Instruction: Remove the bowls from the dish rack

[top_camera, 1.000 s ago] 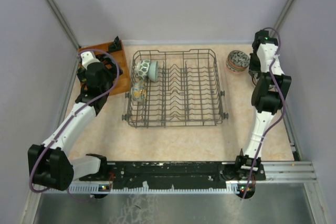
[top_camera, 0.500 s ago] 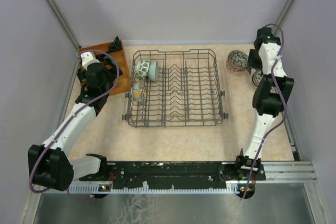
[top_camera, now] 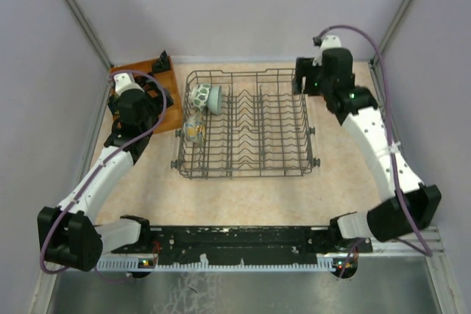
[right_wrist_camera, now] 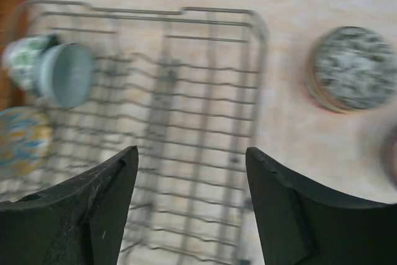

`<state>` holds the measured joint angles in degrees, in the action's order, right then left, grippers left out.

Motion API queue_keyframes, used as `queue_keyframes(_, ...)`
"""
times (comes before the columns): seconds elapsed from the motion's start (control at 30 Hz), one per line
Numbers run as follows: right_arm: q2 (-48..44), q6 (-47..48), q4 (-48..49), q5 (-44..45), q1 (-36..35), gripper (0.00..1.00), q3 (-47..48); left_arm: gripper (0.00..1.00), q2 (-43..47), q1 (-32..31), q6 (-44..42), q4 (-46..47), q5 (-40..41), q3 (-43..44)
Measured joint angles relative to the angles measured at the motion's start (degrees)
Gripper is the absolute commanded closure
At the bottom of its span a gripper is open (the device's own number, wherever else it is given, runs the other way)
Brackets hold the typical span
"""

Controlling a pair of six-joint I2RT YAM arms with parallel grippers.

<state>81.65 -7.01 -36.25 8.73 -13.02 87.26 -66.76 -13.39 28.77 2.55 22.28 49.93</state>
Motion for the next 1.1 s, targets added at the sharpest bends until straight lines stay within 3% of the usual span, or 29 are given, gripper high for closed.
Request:
queue_keyframes(0.1, -7.0, -5.5, 12.6, -10.7, -4.5, 0.30, -12.3, 0.01, 0.0, 0.0, 0.1, 0.0, -0.8, 0.0)
queue_keyframes(0.23, -4.2, -10.9, 21.6, -17.0, -10.1, 0.31, -17.9, 0.01, 0.3, 0.0, 0.2, 0.0, -1.5, -0.3)
queue_keyframes(0.53, 11.9, -13.7, 29.2, -19.5, -27.2, 0.34, -14.6, 0.01, 4.3, 0.0, 0.1, -0.2, -1.3, -3.3)
queue_keyframes(1.1, 27.8, -17.5, 37.4, -20.7, -33.3, 0.41, -6.3, 0.01, 5.0, 0.0, -0.1, 0.0, -0.6, -5.2)
